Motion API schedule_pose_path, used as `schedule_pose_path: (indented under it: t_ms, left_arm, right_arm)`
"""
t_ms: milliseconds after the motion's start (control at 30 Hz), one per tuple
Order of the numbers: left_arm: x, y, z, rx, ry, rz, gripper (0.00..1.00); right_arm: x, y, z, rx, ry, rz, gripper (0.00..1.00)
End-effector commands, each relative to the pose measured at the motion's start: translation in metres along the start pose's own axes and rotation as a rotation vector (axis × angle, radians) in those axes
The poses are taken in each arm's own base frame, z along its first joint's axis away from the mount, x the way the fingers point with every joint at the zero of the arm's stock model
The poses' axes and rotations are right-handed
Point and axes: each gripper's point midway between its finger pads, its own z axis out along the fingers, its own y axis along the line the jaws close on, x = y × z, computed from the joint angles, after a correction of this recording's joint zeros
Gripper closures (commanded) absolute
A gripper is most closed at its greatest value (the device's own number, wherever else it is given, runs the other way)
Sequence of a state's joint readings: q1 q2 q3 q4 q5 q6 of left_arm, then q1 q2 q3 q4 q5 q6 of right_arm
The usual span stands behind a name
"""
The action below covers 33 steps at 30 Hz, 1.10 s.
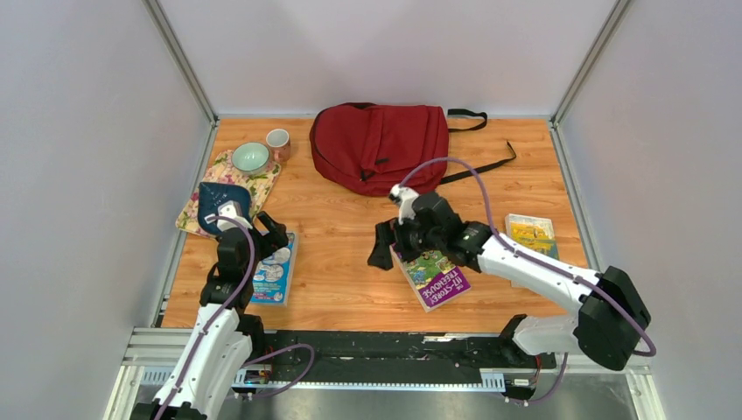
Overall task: Pack the student bag
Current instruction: Move the book to the center of the board.
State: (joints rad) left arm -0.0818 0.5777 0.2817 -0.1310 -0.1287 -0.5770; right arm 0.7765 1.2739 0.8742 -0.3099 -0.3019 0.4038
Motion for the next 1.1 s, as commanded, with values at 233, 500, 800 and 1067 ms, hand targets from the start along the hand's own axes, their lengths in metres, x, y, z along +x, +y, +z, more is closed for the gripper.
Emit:
schedule_pose_path:
  t_ms: [233, 500, 800, 1067]
  left_arm:
    - [-0.021, -0.014, 0.002, 0.041, -0.045, 0.012, 0.01]
    - [-0.015, -0.011, 0.005, 0.040, -0.043, 0.005, 0.01]
    - [-0.005, -0.007, 0.010, 0.029, -0.012, 0.008, 0.01]
    - [0.000, -0.007, 0.014, 0.032, 0.009, 0.012, 0.01]
  right_arm:
    - [0.082, 0.011, 0.052, 0.078, 0.152, 0.018, 0.00]
    - [0.073, -0.078, 0.047, 0.405, 0.096, 0.078, 0.00]
    - [0.062, -0.157, 0.007, 0.579, -0.002, 0.269, 0.00]
    - [0.006, -0.133, 0.005, 0.390, -0.130, 0.283, 0.00]
